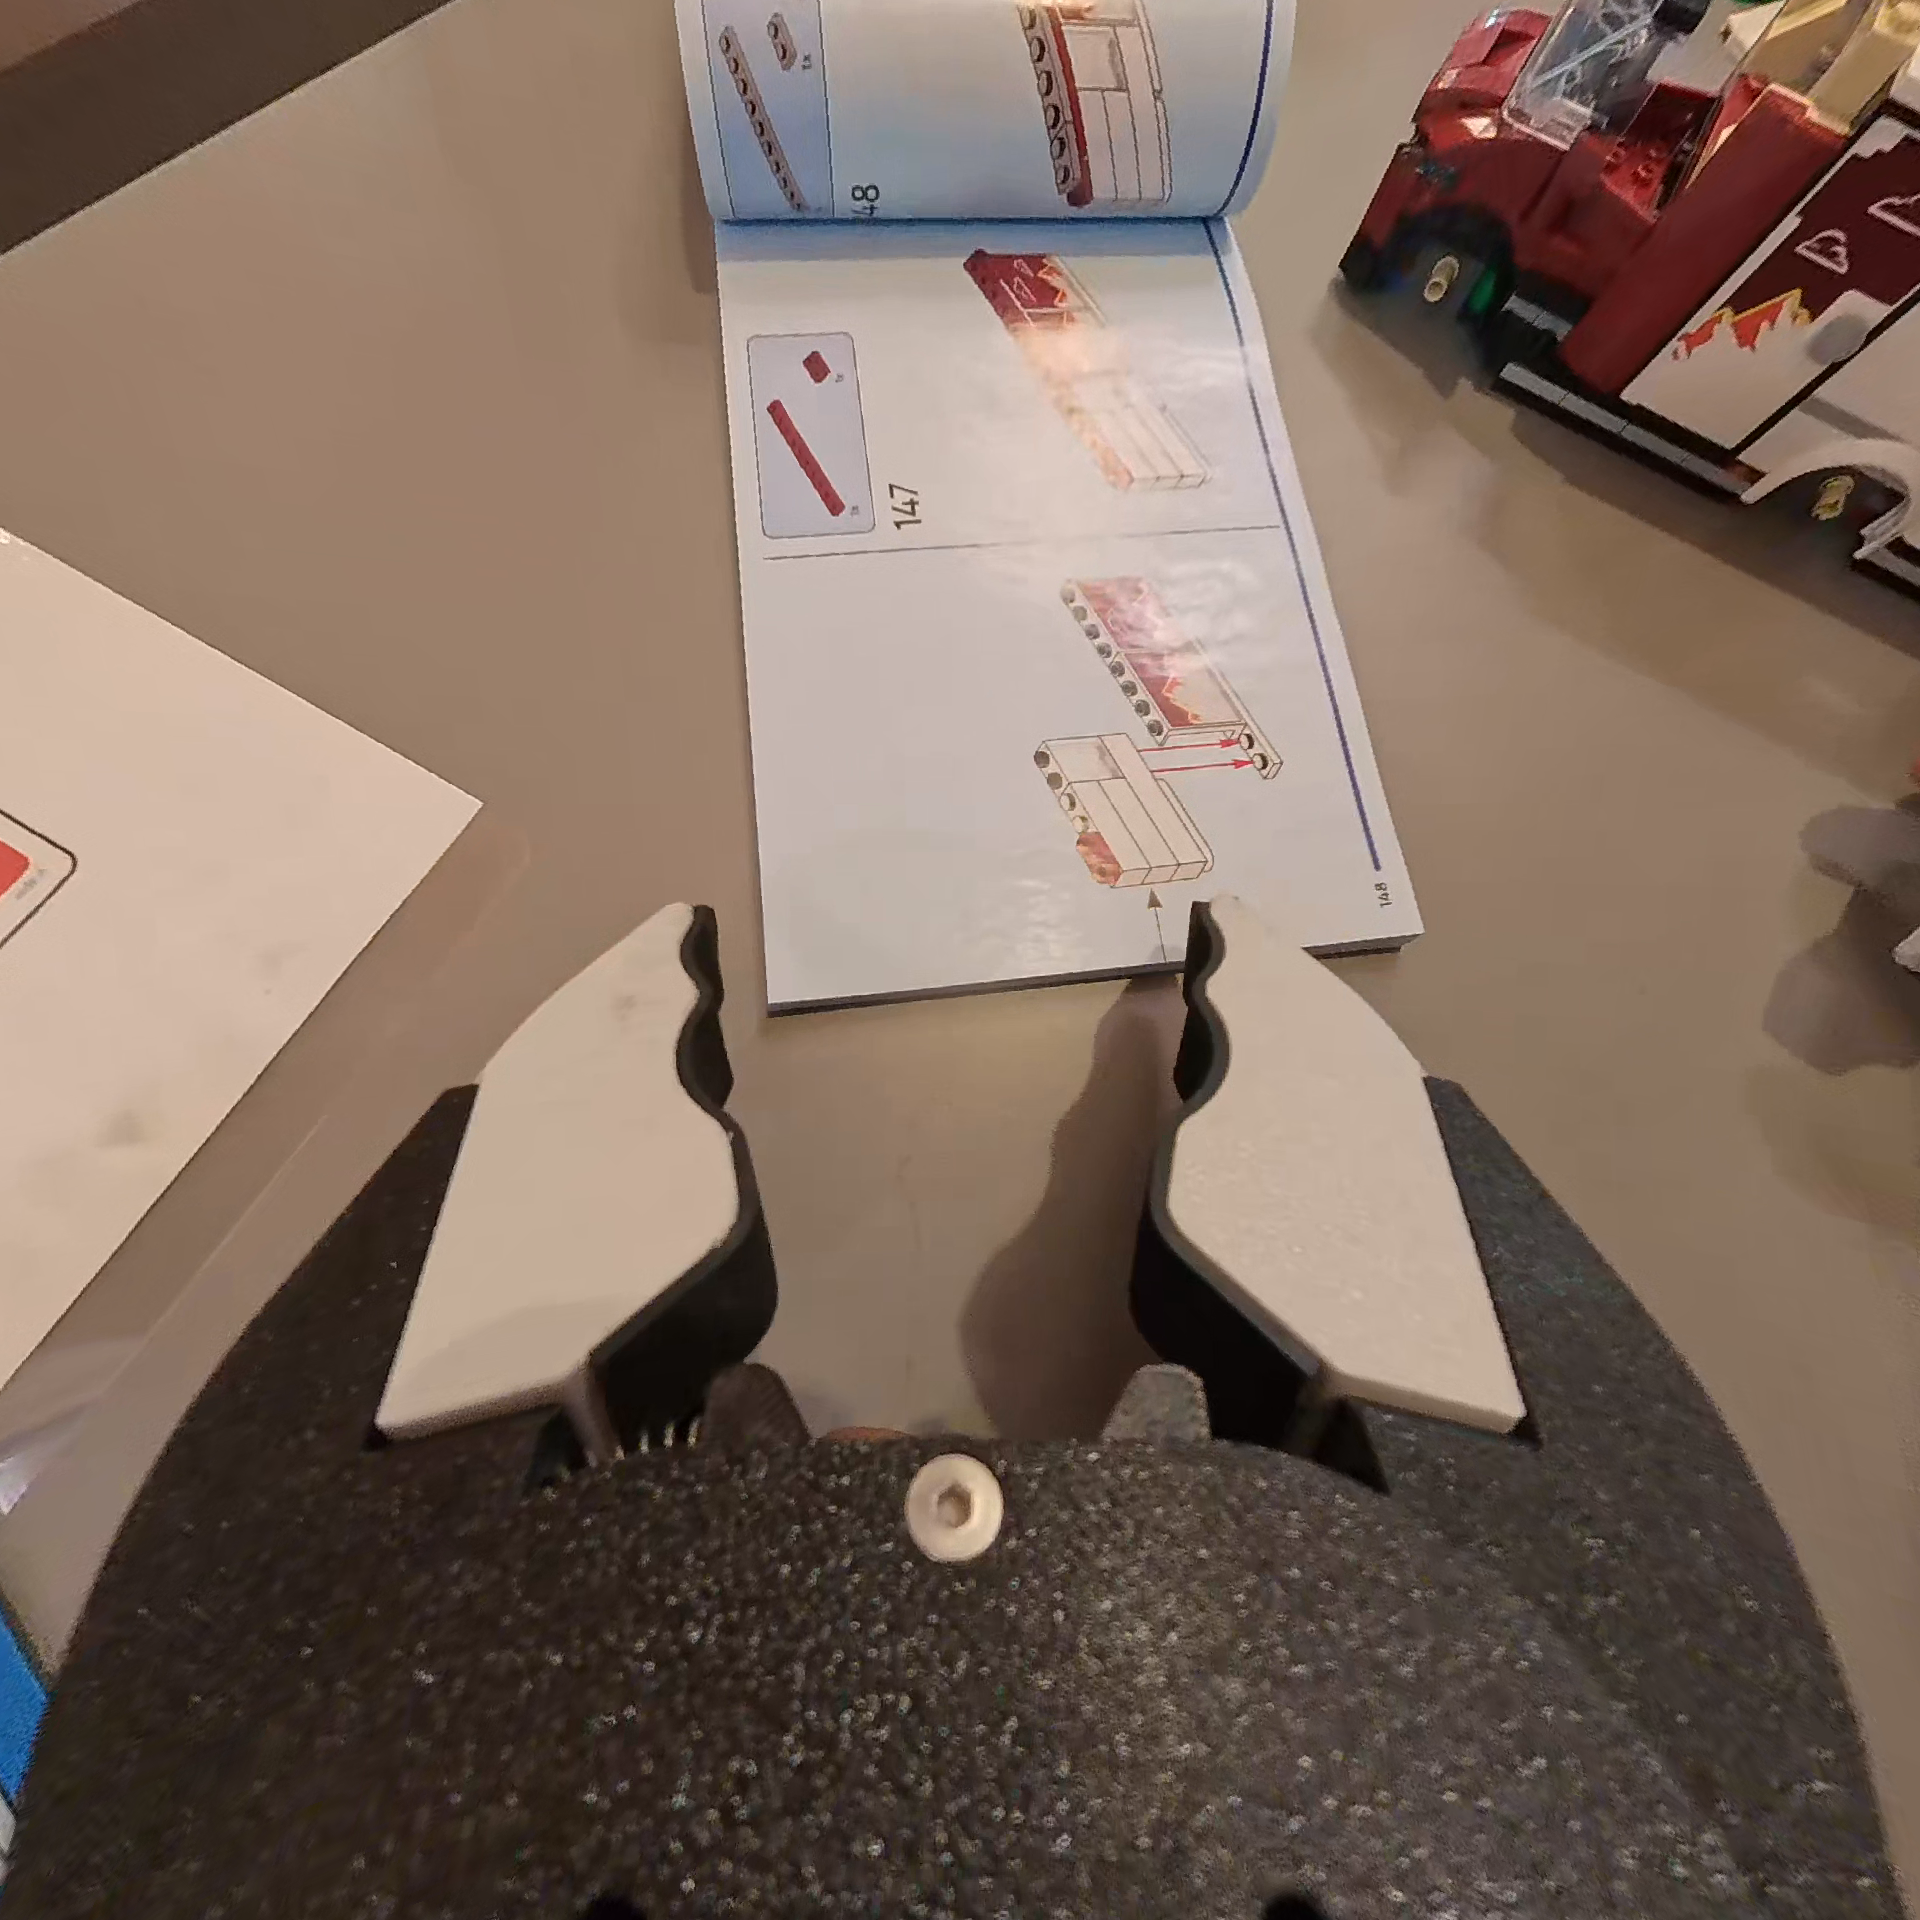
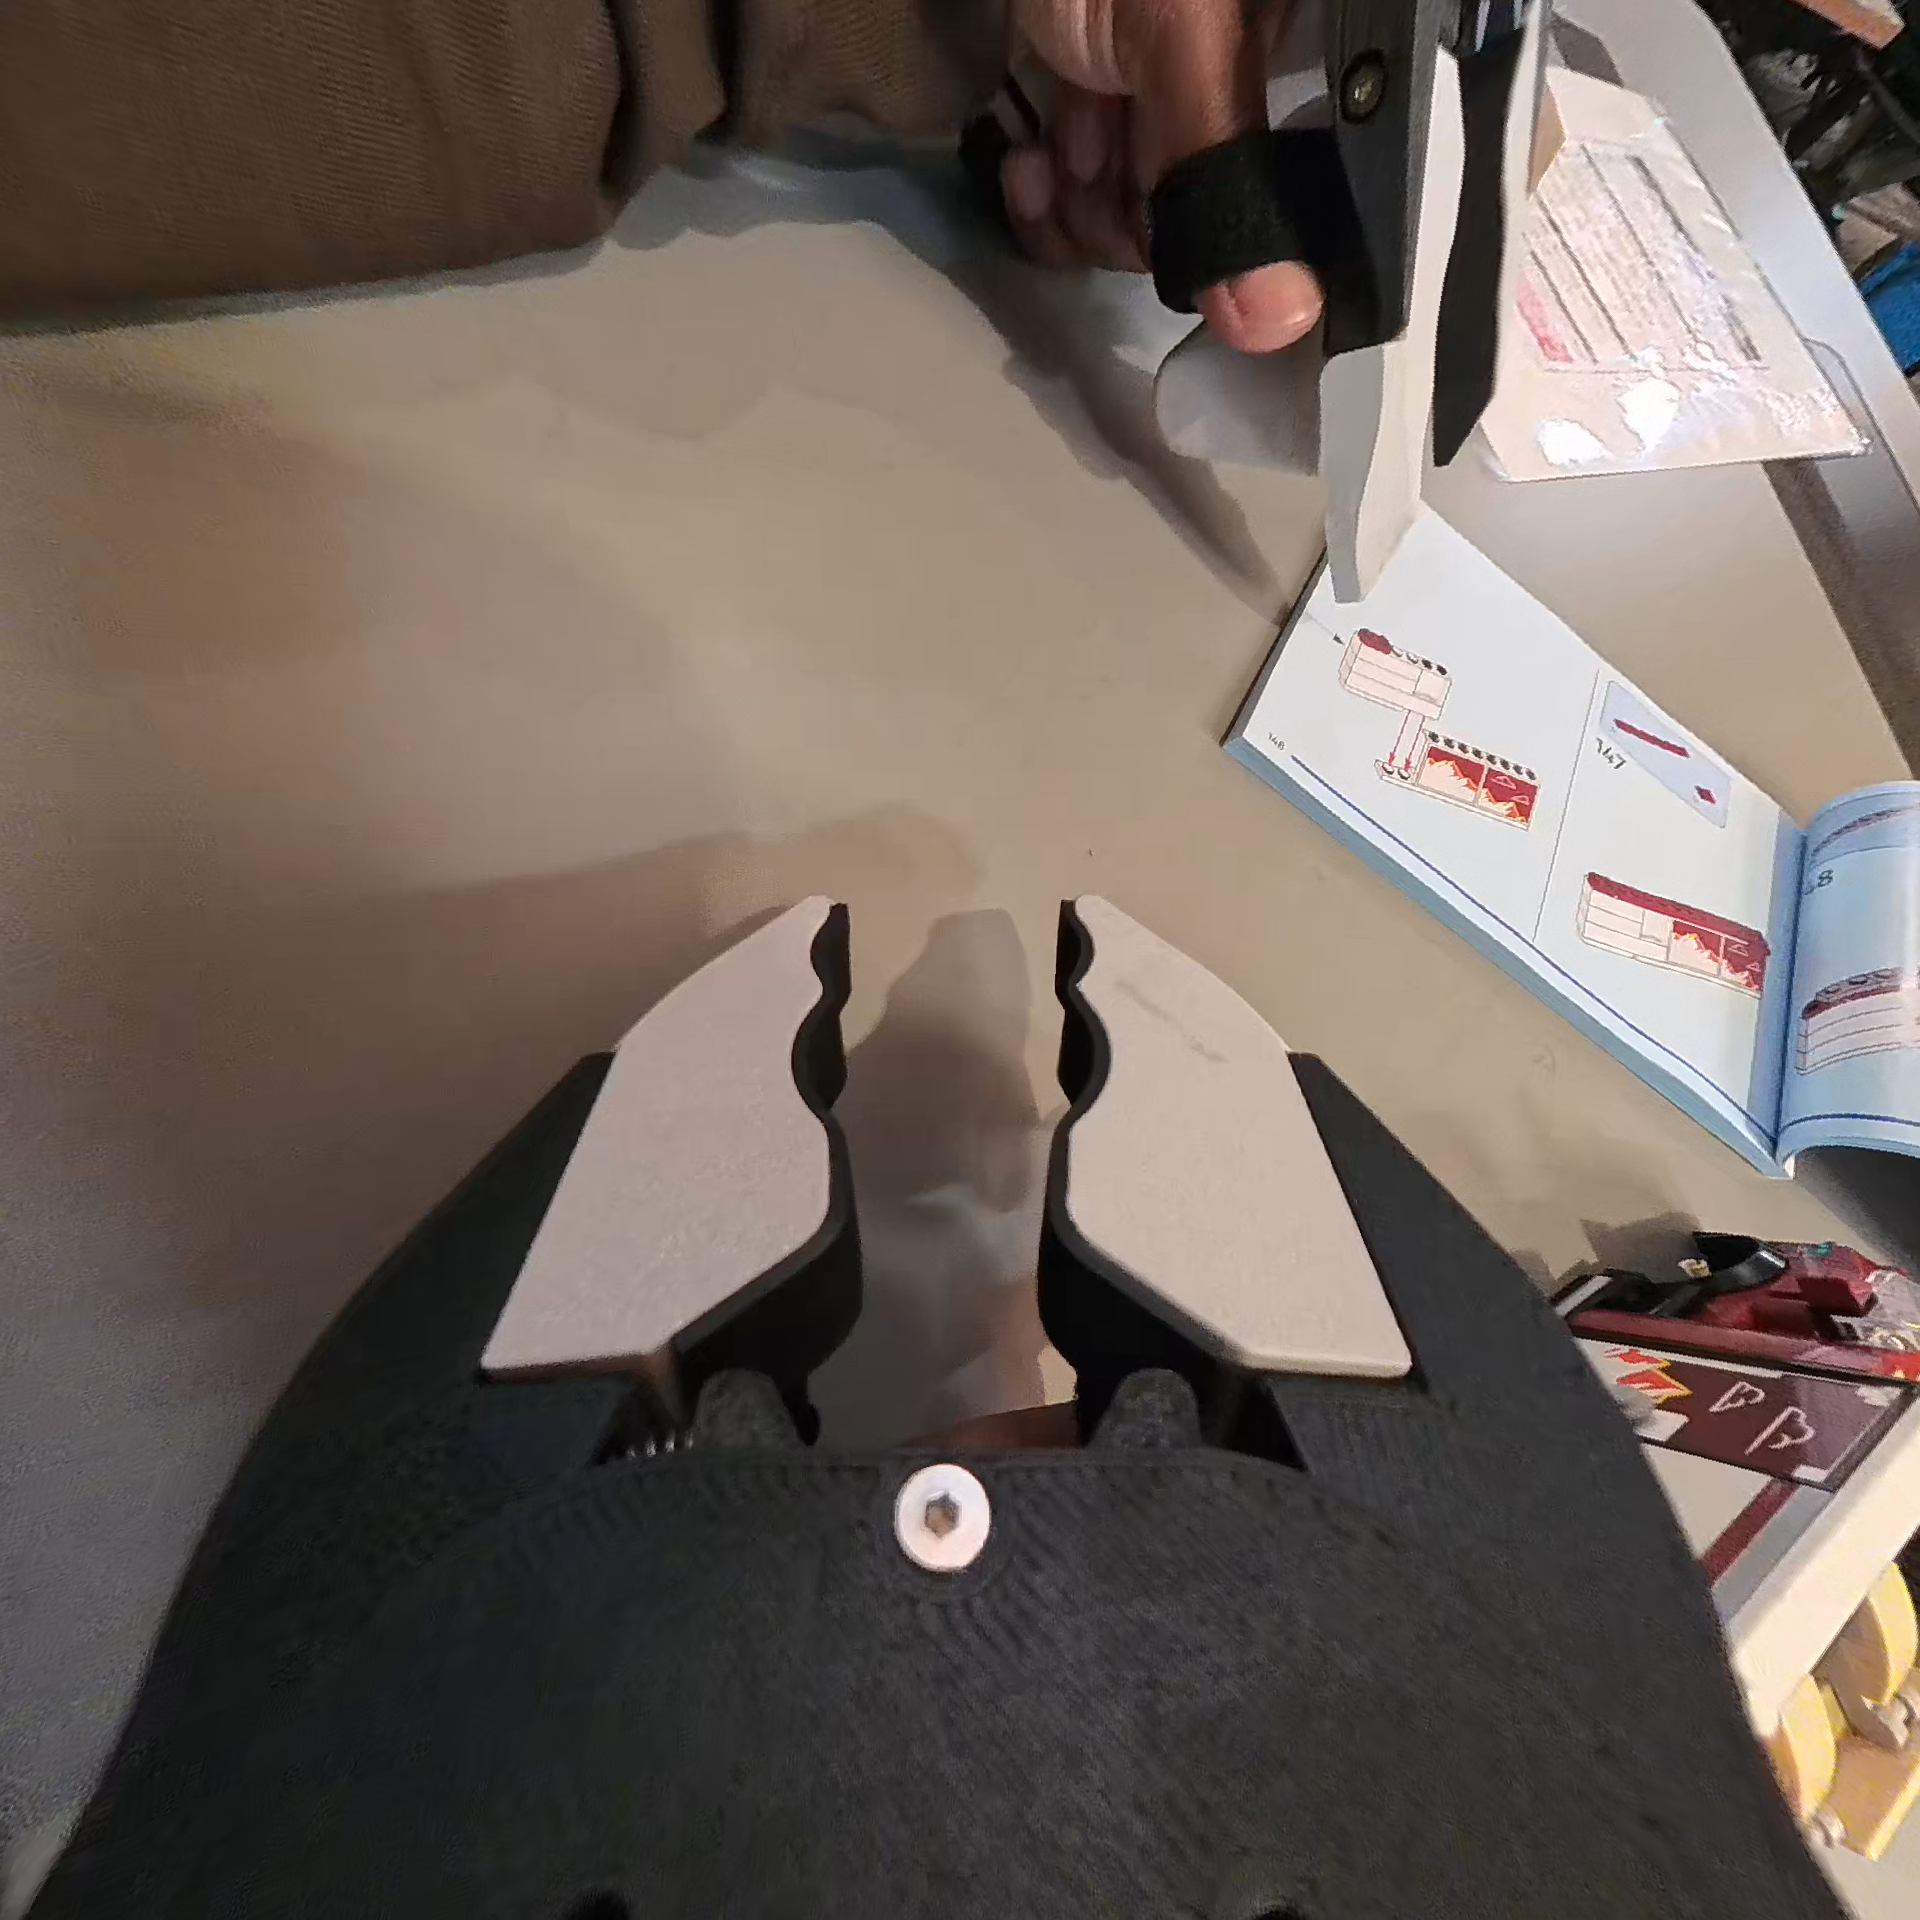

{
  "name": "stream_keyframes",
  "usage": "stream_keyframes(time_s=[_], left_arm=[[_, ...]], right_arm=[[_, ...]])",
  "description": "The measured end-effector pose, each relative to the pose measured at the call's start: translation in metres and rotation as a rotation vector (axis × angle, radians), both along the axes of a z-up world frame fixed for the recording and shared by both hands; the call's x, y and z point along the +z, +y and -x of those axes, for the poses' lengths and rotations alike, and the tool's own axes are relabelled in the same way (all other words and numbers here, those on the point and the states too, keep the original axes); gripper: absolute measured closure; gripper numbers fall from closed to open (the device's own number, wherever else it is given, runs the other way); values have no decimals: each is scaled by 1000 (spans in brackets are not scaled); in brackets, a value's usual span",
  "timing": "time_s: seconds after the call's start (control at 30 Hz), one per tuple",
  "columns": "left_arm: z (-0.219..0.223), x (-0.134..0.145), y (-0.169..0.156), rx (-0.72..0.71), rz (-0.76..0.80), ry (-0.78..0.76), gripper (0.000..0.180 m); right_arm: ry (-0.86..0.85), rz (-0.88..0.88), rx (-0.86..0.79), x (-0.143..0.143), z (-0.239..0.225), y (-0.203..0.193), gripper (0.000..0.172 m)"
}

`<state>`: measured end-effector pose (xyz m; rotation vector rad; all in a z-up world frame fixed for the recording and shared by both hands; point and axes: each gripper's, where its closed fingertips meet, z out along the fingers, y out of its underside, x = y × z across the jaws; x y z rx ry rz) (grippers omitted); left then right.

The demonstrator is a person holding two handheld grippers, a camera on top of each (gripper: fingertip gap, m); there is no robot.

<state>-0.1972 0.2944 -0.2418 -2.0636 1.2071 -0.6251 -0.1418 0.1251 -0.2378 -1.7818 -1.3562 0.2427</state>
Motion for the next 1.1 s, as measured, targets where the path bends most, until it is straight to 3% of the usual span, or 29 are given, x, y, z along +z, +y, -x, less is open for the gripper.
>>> stream_keyframes(time_s=[0.47,1.1], left_arm=[[8,-6,-8,34,103,26,100],[5,-3,-10,34,63,69,101]], right_arm=[[-8,-31,24,1,2,-4,139],[-8,-12,36,-1,3,-5,142]])
